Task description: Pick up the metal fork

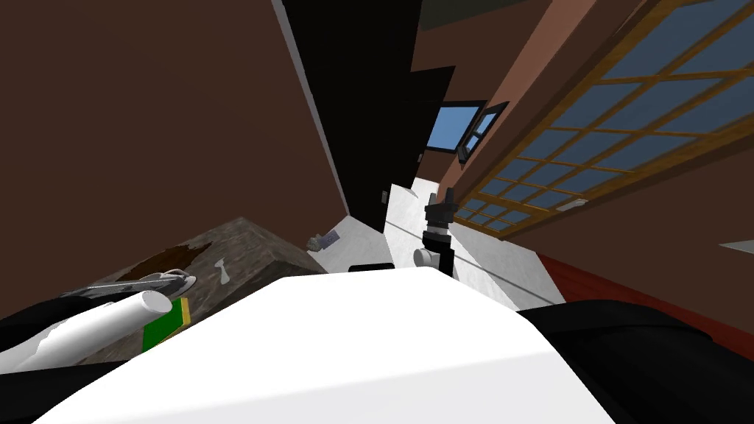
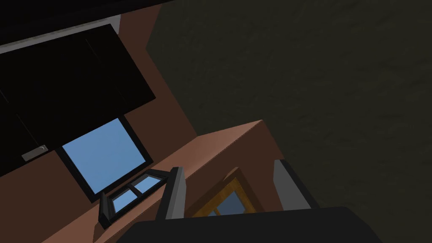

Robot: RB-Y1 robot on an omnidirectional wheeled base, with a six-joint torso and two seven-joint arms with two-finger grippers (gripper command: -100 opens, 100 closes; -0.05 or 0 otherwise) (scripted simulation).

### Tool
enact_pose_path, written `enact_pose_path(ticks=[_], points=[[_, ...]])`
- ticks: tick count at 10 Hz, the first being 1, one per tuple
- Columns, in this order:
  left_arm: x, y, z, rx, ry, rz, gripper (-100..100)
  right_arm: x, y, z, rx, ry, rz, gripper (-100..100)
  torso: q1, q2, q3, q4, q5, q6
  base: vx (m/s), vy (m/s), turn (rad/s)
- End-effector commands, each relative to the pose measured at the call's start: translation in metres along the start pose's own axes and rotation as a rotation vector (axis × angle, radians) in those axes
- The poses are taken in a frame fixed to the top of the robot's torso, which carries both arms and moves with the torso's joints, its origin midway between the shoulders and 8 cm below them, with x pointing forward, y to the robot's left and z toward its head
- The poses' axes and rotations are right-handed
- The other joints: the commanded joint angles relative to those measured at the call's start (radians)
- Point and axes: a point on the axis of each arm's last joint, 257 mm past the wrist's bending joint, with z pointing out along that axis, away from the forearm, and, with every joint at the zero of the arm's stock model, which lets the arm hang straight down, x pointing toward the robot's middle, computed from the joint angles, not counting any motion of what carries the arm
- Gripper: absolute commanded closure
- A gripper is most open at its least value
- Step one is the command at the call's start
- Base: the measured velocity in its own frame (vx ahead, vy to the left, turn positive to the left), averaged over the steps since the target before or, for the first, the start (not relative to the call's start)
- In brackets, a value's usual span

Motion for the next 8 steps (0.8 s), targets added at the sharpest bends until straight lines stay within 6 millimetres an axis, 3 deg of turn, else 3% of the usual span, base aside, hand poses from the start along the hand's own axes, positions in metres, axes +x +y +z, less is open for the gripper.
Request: enact_pose_path(ticks=[1,2,3,5,6,8], points=[[-0.031,-0.001,0.002,-0.018,-0.078,-0.067,-100,0.000,0.000,0.000,0.000,0.000,0.000,0,0.000,0.000,0.000,0.000,0.000,0.000,0.044,-0.005,-0.283],[-0.036,0.004,0.001,-0.037,-0.097,-0.067,-100,0.000,0.000,0.000,0.000,0.000,0.000,0,0.000,-0.001,-0.001,0.000,0.000,0.001,0.042,0.008,-0.190],[-0.063,0.002,0.001,-0.043,-0.159,-0.131,-100,0.000,0.000,0.000,0.000,0.000,0.000,0,0.000,-0.001,-0.001,0.000,0.000,0.000,0.060,0.023,-0.283],[-0.072,0.010,-0.001,-0.074,-0.196,-0.134,-100,0.000,0.000,0.000,0.000,0.000,0.000,0,0.002,-0.002,-0.001,0.000,0.000,0.000,0.035,0.026,-0.067],[-0.100,0.008,-0.004,-0.078,-0.260,-0.200,-100,0.000,0.000,0.000,0.000,0.000,0.000,0,0.001,0.000,0.000,0.000,0.000,0.000,0.041,0.017,-0.298],[-0.106,0.015,-0.006,-0.105,-0.289,-0.202,-100,0.000,0.000,0.000,0.000,0.000,0.000,0,0.001,-0.001,-0.001,0.000,0.000,0.000,0.031,0.028,-0.050]])
